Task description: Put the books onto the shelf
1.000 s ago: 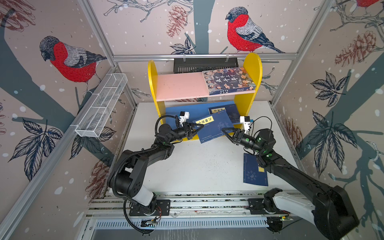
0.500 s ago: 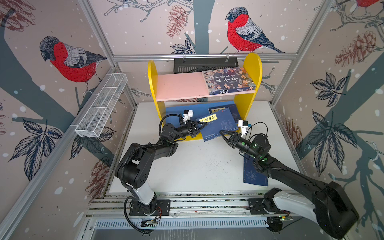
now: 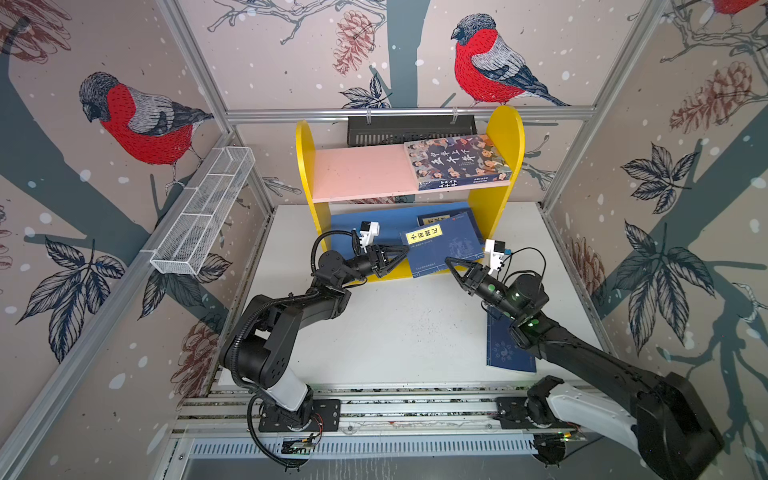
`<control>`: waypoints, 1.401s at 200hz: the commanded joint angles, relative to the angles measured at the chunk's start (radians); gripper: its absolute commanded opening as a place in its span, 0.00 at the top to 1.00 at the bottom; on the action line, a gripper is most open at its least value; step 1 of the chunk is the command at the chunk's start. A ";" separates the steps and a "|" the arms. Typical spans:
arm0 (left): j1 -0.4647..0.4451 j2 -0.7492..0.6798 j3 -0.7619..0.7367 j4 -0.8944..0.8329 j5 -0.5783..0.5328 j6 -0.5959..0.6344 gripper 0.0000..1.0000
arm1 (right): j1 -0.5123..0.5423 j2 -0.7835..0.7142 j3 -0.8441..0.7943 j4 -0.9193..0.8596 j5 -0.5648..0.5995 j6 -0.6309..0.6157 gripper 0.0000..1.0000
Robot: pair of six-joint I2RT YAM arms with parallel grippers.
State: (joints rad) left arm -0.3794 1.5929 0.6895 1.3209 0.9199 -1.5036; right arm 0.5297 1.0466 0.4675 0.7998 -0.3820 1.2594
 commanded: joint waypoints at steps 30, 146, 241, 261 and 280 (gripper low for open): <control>0.016 -0.033 -0.021 -0.026 0.005 0.070 0.62 | -0.033 -0.008 0.031 0.012 -0.012 -0.011 0.99; 0.076 -0.199 -0.099 -0.224 -0.009 0.228 0.45 | -0.175 0.096 0.052 0.015 -0.067 0.048 1.00; 0.078 -0.295 -0.130 -0.316 -0.020 0.286 0.43 | -0.199 0.385 0.130 0.168 -0.087 0.148 0.99; 0.077 -0.304 -0.132 -0.324 -0.023 0.286 0.43 | -0.201 0.427 0.149 0.183 -0.086 0.168 0.99; 0.080 -0.313 -0.137 -0.327 -0.022 0.286 0.43 | -0.202 0.459 0.146 0.232 -0.077 0.196 0.99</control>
State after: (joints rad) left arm -0.3042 1.2926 0.5583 0.9829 0.9054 -1.2304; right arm 0.3305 1.4773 0.6056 0.9012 -0.4694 1.4158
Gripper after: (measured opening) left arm 0.572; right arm 0.120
